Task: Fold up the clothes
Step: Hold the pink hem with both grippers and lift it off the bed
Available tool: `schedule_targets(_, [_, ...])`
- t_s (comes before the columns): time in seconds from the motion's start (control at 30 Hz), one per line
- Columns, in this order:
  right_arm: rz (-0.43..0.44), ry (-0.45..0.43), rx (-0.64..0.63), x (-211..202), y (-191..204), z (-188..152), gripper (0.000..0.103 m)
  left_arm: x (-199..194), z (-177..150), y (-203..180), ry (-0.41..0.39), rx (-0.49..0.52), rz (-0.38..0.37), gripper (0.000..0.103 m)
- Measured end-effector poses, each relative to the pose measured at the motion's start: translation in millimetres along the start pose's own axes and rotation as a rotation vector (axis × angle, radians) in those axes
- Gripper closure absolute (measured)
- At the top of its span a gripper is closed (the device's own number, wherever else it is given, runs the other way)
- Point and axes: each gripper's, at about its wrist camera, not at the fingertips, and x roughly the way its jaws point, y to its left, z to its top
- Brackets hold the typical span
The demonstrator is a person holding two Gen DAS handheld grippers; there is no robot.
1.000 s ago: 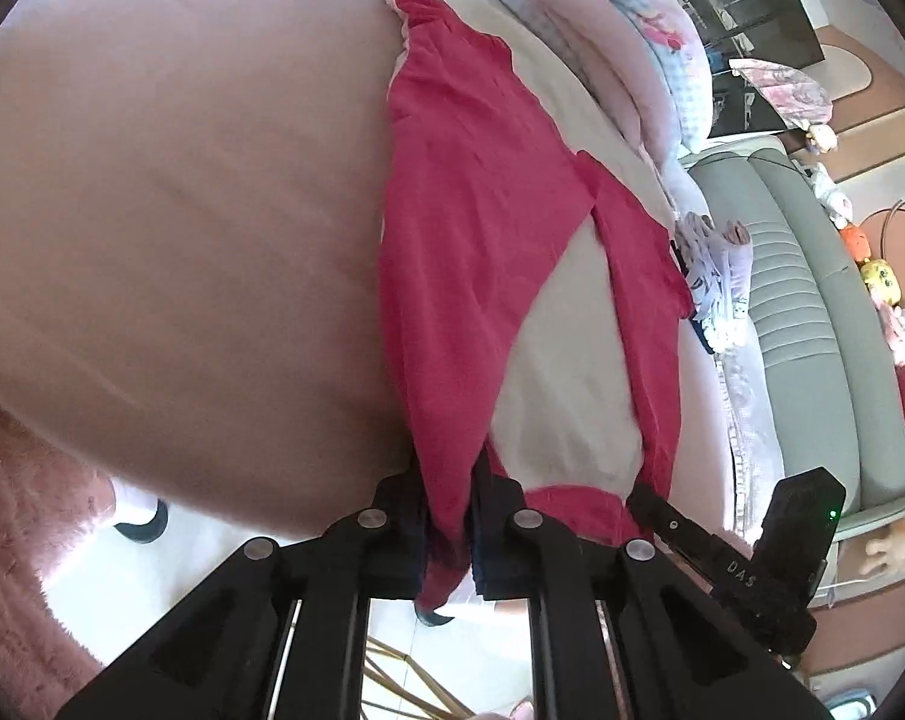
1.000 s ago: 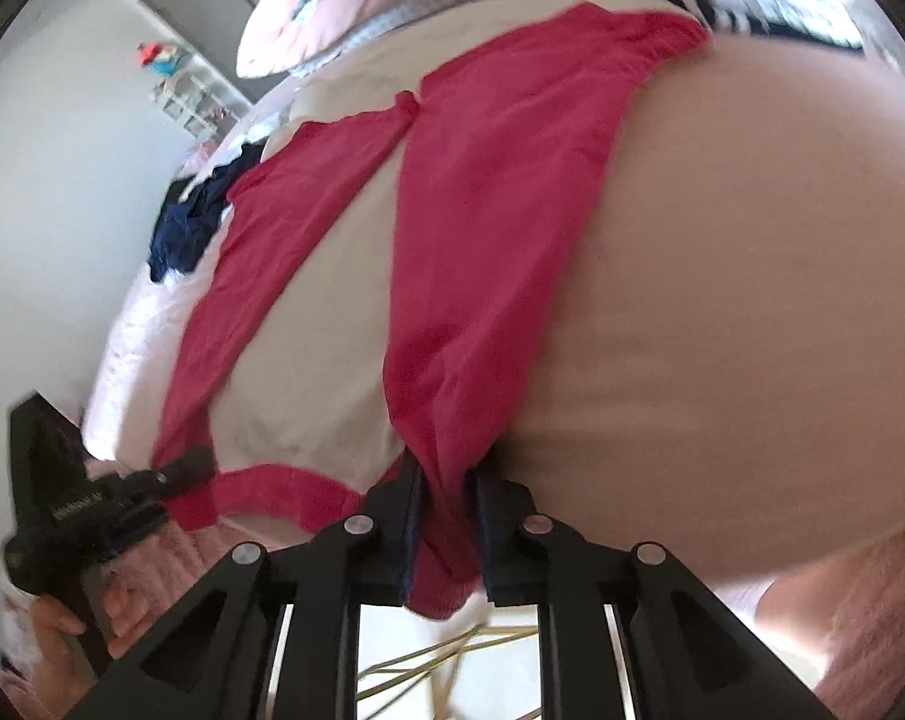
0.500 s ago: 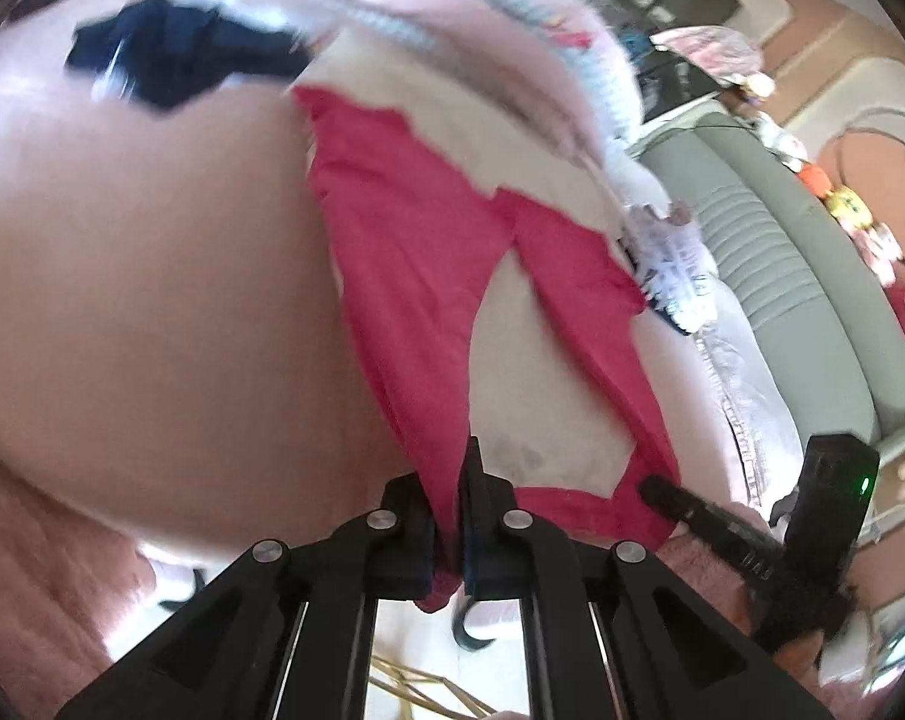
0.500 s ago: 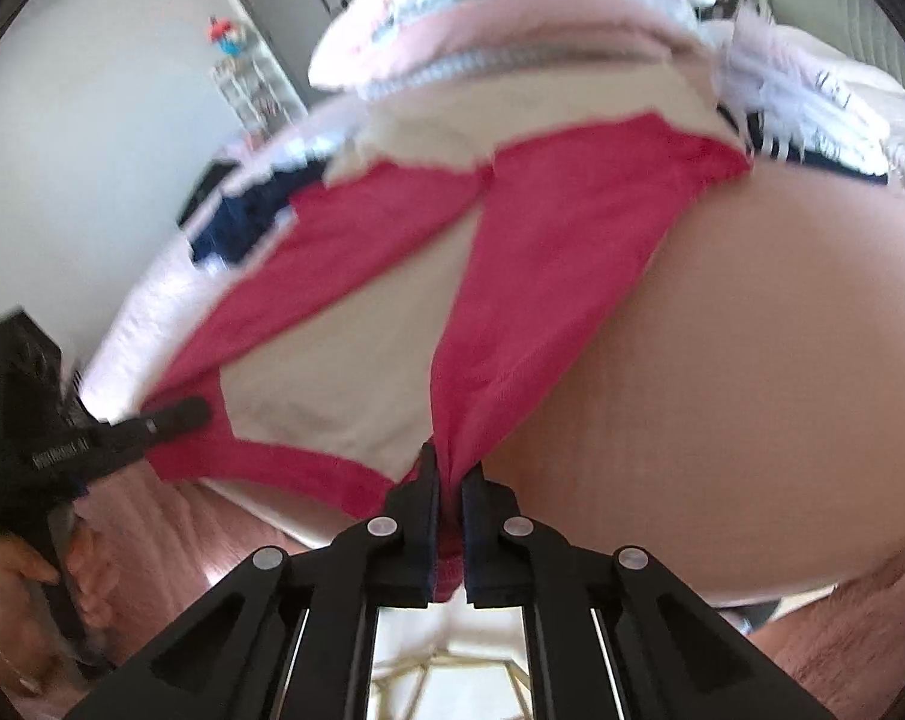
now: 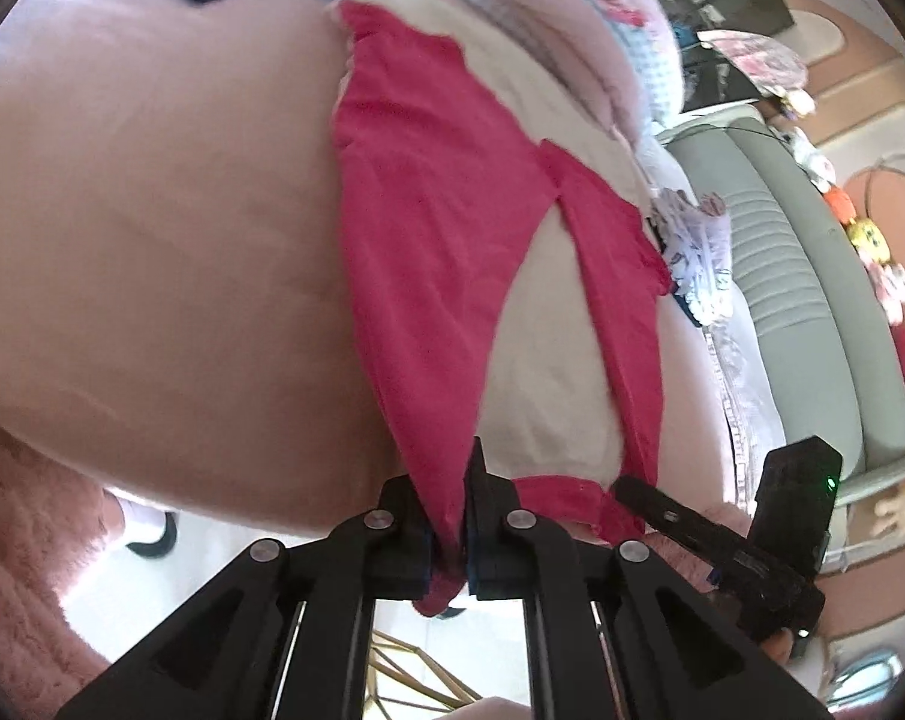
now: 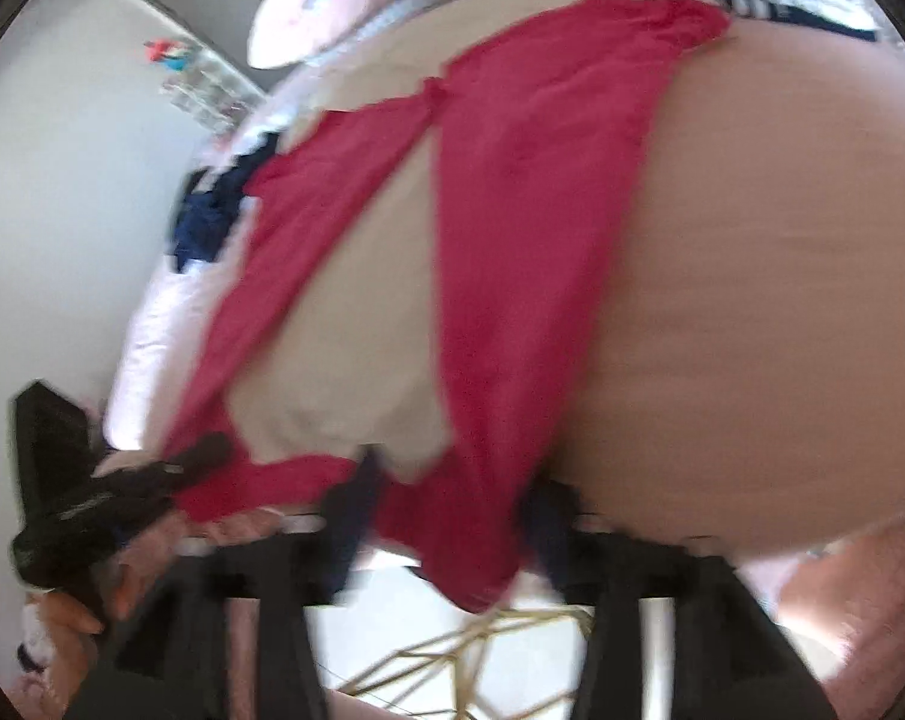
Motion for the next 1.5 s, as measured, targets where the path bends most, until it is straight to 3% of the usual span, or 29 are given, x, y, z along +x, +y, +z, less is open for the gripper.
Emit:
schedule_targets(0.03, [0.002, -0.013, -0.039, 3.5, 6.9, -0.9, 0.028, 4.2, 1.6, 2.3, 0.009, -0.017, -0.005, 0.094])
schedule_targets(0.07, [-0.046, -0.017, -0.094, 7.0, 14.9, -2.3, 0.029, 6.6, 3.4, 3.2, 0.007, -0.024, -0.015, 0.094])
schedule_targets(0.1, [-0.110, -0.026, -0.145, 9.0, 22.1, -3.4, 0.043, 7.4, 4.4, 2.5, 0.002, -0.017, -0.022, 0.094])
schedule_targets(0.13, [-0.173, -0.035, -0.195, 11.0, 29.2, -4.4, 0.068, 8.0, 5.1, 1.4, -0.003, -0.006, -0.027, 0.094])
schedule_targets(0.17, [-0.210, -0.039, -0.209, 11.5, 28.4, -3.5, 0.073, 8.2, 5.3, 0.4, -0.008, 0.001, -0.030, 0.095])
schedule_targets(0.23, [-0.111, -0.050, -0.109, 1.4, 12.1, 3.0, 0.090, 4.6, 3.2, 0.4, -0.013, 0.000, -0.044, 0.098])
schedule_targets(0.3, [-0.057, -0.059, -0.039, -6.4, 0.7, 5.0, 0.094, -0.9, -0.7, -0.9, -0.017, 0.006, -0.048, 0.098])
schedule_targets(0.57, [-0.068, -0.186, -0.141, -39.2, 31.1, -1.6, 0.094, -31.0, -7.0, -17.8, -0.078, 0.076, -0.048, 0.098])
schedule_targets(0.7, [-0.050, -0.203, -0.162, -57.5, 34.1, -7.8, 0.094, -45.1, -13.7, -27.6, -0.085, 0.122, -0.037, 0.098])
schedule_targets(0.9, [-0.023, -0.214, -0.174, -84.2, 41.4, -23.8, 0.094, -61.7, -32.2, -27.5, -0.028, 0.128, -0.045, 0.098])
schedule_targets(1.03, [-0.046, -0.123, -0.102, -76.1, 30.7, -32.9, 0.094, -53.0, -43.8, -21.5, 0.056, 0.119, -0.014, 0.098])
schedule_targets(1.13, [-0.053, -0.072, -0.060, -61.5, 22.4, -26.3, 0.094, -49.1, -36.3, -28.7, 0.067, 0.142, -0.016, 0.098])
schedule_targets(1.27, [-0.055, -0.126, -0.118, -69.0, 34.4, -13.3, 0.094, -45.5, -23.4, -41.0, 0.075, 0.181, -0.022, 0.098])
schedule_targets(1.33, [-0.057, -0.152, -0.147, -72.7, 40.4, -6.8, 0.094, -45.7, -6.0, -52.2, 0.063, 0.209, -0.031, 0.098])
schedule_targets(1.5, [-0.062, -0.129, -0.219, -67.1, 46.8, 45.9, 0.094, -43.5, 45.8, -74.7, 0.022, 0.238, -0.088, 0.098])
